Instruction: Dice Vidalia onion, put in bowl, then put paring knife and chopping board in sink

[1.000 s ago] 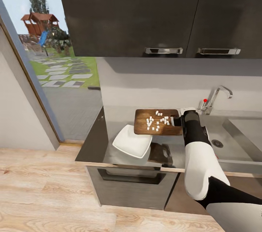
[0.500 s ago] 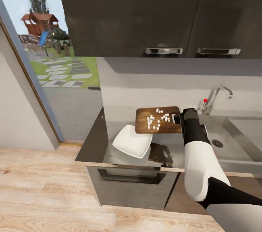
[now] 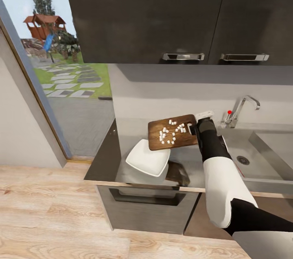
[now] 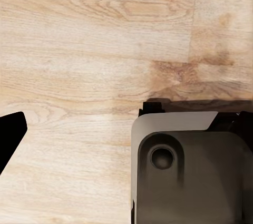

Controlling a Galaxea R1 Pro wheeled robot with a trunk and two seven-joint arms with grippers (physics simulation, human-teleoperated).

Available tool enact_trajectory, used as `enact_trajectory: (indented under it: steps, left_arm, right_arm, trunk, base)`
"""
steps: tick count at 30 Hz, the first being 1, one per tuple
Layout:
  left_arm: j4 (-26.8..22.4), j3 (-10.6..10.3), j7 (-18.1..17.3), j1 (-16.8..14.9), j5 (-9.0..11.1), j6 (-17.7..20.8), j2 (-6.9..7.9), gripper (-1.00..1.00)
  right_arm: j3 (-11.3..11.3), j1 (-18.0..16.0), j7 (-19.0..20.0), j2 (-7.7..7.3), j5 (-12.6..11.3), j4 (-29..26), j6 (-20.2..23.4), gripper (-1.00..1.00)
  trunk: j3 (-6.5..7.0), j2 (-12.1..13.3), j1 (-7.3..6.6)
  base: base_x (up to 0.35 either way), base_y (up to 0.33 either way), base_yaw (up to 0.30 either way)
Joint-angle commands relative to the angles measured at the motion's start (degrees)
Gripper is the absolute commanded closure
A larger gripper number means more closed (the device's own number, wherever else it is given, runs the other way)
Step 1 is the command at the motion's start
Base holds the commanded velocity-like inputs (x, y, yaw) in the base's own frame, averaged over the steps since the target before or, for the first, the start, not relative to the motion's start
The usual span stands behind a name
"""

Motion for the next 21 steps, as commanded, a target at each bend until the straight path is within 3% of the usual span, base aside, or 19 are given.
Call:
enact_trajectory:
  steps: [1,21]
  left_arm:
    - [0.25,-0.48,0.09,-0.11,0.36,-0.42,-0.02,-1.00]
    - [0.25,-0.48,0.09,-0.11,0.36,-0.44,-0.02,-1.00]
  right_arm:
    - [0.11,-0.07,0.51,0.06,0.65,-0.07,0.08,1.00]
    - [0.66,-0.06,0.43,0.06,0.66,-0.07,0.12,1.00]
  trunk:
    - [-0.12,-0.13,0.04]
    - [0.77,-0.13,0.04]
  base:
    - [0.000,0.000,0.000]
    - [0.000,0.000,0.000]
